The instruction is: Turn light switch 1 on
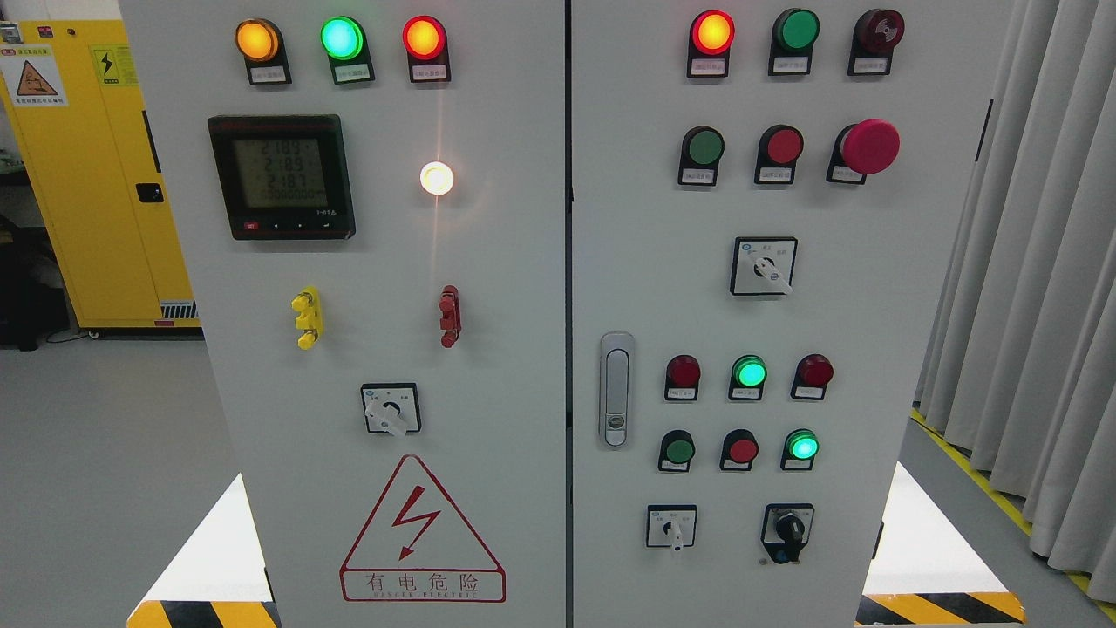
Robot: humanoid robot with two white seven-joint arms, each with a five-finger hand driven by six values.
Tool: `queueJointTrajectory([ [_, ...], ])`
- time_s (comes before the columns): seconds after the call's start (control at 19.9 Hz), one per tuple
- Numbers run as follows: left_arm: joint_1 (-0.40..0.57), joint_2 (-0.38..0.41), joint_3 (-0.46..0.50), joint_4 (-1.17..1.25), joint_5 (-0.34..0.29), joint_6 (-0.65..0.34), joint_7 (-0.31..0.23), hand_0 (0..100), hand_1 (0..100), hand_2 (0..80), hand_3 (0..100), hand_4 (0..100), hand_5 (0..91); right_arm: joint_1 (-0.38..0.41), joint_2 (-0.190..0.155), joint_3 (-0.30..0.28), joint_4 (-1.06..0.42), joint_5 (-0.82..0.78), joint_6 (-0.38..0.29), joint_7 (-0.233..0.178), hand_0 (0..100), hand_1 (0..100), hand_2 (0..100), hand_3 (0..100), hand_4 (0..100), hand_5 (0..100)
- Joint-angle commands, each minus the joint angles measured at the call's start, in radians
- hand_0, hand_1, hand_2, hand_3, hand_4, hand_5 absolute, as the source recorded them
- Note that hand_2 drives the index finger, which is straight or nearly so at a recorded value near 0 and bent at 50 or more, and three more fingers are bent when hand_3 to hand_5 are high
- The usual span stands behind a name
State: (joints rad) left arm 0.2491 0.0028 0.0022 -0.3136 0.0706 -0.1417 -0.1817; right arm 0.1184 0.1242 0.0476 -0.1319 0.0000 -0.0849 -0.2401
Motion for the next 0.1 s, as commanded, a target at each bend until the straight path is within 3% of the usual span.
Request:
queueJointTrajectory([
  [0.0,-0.028,0.006,0.021,0.022,-0.029,0.014,0.005,0,1,0.0,0,0,0.0,0.0,0.0,0.0,0.0,-0.029,0.001,-0.001,0,50,4,0,0,0],
  [0.05,-0.028,0.005,0.021,0.022,-0.029,0.014,0.005,0,1,0.0,0,0,0.0,0.0,0.0,0.0,0.0,-0.029,0.001,-0.001,0,50,4,0,0,0],
])
